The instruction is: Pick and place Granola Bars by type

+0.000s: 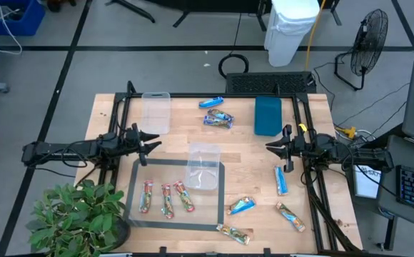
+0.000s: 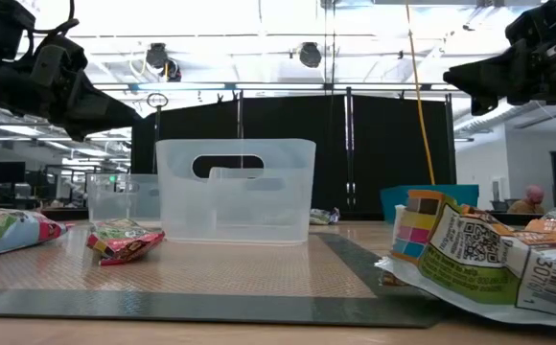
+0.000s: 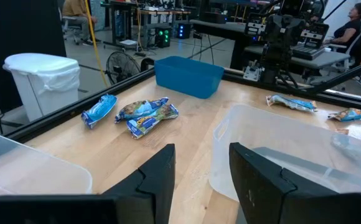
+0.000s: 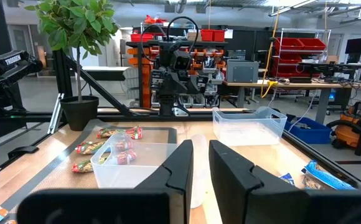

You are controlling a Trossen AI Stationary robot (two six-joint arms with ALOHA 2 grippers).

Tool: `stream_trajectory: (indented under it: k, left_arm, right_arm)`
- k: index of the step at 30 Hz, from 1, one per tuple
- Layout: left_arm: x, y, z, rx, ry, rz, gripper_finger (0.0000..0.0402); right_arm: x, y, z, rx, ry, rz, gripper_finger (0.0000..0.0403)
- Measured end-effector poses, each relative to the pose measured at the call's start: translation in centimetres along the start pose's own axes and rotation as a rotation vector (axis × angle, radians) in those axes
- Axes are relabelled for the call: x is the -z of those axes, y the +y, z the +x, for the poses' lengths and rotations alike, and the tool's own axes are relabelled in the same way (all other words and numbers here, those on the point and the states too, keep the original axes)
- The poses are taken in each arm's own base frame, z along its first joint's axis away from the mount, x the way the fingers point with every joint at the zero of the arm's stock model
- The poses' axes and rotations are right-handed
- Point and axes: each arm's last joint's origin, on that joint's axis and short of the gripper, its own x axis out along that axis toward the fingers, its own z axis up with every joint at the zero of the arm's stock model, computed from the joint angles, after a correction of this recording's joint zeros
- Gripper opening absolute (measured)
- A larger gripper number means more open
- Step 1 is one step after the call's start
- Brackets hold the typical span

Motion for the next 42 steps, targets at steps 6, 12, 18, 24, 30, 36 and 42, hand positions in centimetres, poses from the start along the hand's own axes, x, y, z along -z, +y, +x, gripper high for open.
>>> stream_trajectory:
  k: [6, 12, 18, 24, 30, 36, 42]
  left_arm:
    - [-0.1, 0.0, 0.0, -0.008, -0.011, 0.119, 0.0157]
    - [-0.1, 0.0, 0.0, -0.009, -0.01, 0.144, 0.0157]
    - [-0.3, 0.0, 0.0, -0.007, -0.03, 0.138, 0.0157]
    - [-0.3, 0.0, 0.0, -0.006, -0.033, 0.106, 0.0157]
    - [-0.3, 0.0, 0.0, -0.006, -0.033, 0.115, 0.0157]
    - [-0.3, 0.0, 0.0, -0.006, -0.033, 0.111, 0.0157]
    - [-0.3, 0.0, 0.0, -0.006, -0.032, 0.111, 0.0157]
  right_arm:
    - [-0.1, 0.0, 0.0, 0.0, -0.014, 0.0, 0.0045]
    - [-0.7, 0.0, 0.0, 0.001, -0.076, 0.0, 0.0045]
    - [-0.7, 0.0, 0.0, 0.001, -0.076, 0.0, 0.0045]
    - [-1.0, 0.0, -0.1, 0.001, -0.103, 0.0, 0.0045]
    - [-1.2, 0.0, 0.0, -0.004, -0.118, 0.084, 0.0045]
    - [-3.2, 0.3, 0.5, -0.046, 0.093, 0.239, 0.0042]
    - [-6.2, 1.1, 3.0, 0.032, 0.584, 0.412, 0.0017]
